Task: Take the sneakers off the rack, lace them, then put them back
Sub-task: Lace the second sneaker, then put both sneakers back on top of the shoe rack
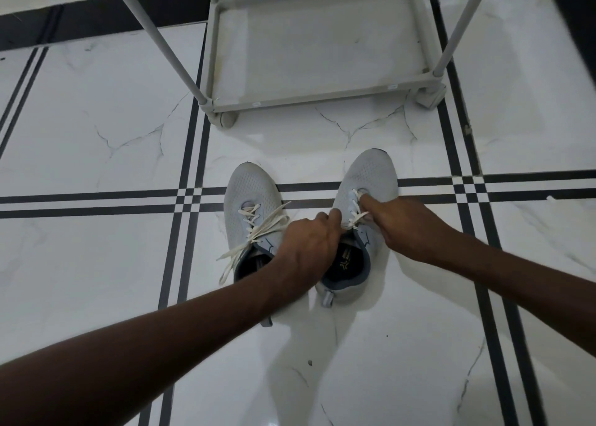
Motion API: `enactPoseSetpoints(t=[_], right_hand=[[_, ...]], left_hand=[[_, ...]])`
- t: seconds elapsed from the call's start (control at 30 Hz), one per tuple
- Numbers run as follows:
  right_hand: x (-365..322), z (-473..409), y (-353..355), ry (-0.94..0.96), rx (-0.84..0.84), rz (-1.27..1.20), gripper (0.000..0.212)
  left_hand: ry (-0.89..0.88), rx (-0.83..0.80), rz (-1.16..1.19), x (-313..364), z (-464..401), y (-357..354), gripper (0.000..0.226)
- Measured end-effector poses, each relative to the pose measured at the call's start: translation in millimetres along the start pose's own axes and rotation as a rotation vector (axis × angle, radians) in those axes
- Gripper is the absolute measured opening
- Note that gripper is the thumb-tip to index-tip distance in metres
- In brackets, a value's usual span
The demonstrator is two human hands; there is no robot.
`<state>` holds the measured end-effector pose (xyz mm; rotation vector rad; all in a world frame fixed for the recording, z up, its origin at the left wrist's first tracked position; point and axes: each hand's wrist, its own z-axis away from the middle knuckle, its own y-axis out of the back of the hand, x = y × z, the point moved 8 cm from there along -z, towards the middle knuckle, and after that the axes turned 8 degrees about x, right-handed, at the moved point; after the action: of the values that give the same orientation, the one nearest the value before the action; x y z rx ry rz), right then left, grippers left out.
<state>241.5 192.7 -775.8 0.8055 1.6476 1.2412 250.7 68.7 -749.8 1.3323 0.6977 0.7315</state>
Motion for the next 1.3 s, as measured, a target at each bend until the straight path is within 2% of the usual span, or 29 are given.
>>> enactPoseSetpoints(t=[0.07, 0.17, 0.43, 0.5, 0.57, 0.63, 0.67, 0.73, 0.8, 0.87, 0.93, 0.97, 1.0, 1.13, 1.3], right_hand=[[-3.0, 6.6, -1.4, 0.068, -0.026, 0.092, 0.011], [1.4, 5.8, -6.3, 0.129, -0.071, 0.147, 0.019], [7.8, -6.0, -16.1, 0.084, -0.08, 0.103, 0.008], [11.5, -4.3, -11.0, -0.009, -0.04, 0.079, 0.011], [21.0, 11.1, 0.4, -0.232, 0.112, 0.011, 0.026], [24.8, 43.1, 9.7, -0.555, 0.301, -0.179, 0.048], [20.6, 59.0, 5.5, -0.704, 0.316, -0.301, 0.059], [6.3, 75.8, -15.2, -0.909, 0.195, -0.516, 0.083], [-7.5, 78.8, -33.7, -1.023, 0.049, -0.68, 0.097], [-13.3, 77.1, -40.4, -1.078, -0.045, -0.749, 0.09], [-14.9, 75.6, -41.4, -1.055, -0.094, -0.733, 0.072], [-15.4, 76.3, -41.0, -1.04, -0.112, -0.71, 0.066], [-15.3, 78.0, -40.6, -1.028, -0.129, -0.679, 0.062], [-20.7, 80.1, -41.4, -0.986, -0.193, -0.6, 0.059], [-30.2, 59.1, -43.9, -0.871, -0.199, -0.512, 0.044]], left_hand=[[-0.017, -0.033, -0.069, -1.4, 2.7, -1.4, 0.025], [-0.079, -0.036, -0.072, -3.2, 3.3, -7.4, 0.021], [-0.075, -0.023, 0.007, -7.9, 1.9, -14.8, 0.025], [-0.116, 0.049, 0.055, -6.1, 3.8, -10.4, 0.018], [-0.111, 0.164, 0.097, -10.5, 6.4, 4.9, 0.02], [0.028, 0.148, 0.159, -35.5, 3.4, 15.4, 0.037], [0.125, 0.118, 0.178, -54.1, 3.4, 19.9, 0.048], [0.298, 0.136, 0.222, -94.3, 11.4, 32.2, 0.056], [0.507, 0.087, 0.286, -145.0, 29.6, 24.4, 0.06], [0.659, -0.131, 0.412, -176.5, 59.0, 3.7, 0.094], [0.767, -0.395, 0.683, -174.1, 93.6, -17.9, 0.123], [0.79, -0.459, 0.79, -167.7, 109.2, -25.6, 0.136], [0.79, -0.466, 0.861, -161.4, 120.9, -35.0, 0.137], [0.773, -0.255, 0.859, -132.2, 137.6, -58.3, 0.073], [0.823, -0.069, 0.771, -128.0, 134.3, -60.6, 0.044]])
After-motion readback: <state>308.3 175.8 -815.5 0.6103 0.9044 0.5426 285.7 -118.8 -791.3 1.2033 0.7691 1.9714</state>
